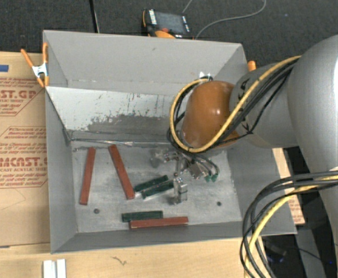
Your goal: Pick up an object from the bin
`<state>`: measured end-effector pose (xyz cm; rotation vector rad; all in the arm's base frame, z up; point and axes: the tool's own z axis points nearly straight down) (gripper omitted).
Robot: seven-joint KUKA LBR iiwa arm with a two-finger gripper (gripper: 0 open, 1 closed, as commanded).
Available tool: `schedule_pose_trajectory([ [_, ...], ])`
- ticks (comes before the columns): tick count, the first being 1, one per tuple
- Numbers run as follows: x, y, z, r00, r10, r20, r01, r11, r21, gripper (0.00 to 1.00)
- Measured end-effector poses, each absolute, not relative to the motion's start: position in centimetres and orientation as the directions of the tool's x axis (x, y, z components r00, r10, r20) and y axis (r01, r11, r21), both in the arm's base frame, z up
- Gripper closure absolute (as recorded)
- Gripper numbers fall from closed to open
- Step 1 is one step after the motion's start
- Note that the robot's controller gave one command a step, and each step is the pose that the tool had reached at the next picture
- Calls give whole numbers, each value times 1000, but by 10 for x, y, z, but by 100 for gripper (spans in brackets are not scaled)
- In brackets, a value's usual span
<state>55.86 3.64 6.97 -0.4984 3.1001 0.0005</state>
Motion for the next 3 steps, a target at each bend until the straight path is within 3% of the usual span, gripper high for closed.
schedule_pose_trajectory([
  [1, 559, 36, 70, -950, -313, -2, -313, 950, 0, 100],
  [2, 559, 36, 70, -950, -314, -2, -314, 950, 0, 0],
  [3, 559, 36, 70, -950, -314, -2, -314, 950, 0, 100],
])
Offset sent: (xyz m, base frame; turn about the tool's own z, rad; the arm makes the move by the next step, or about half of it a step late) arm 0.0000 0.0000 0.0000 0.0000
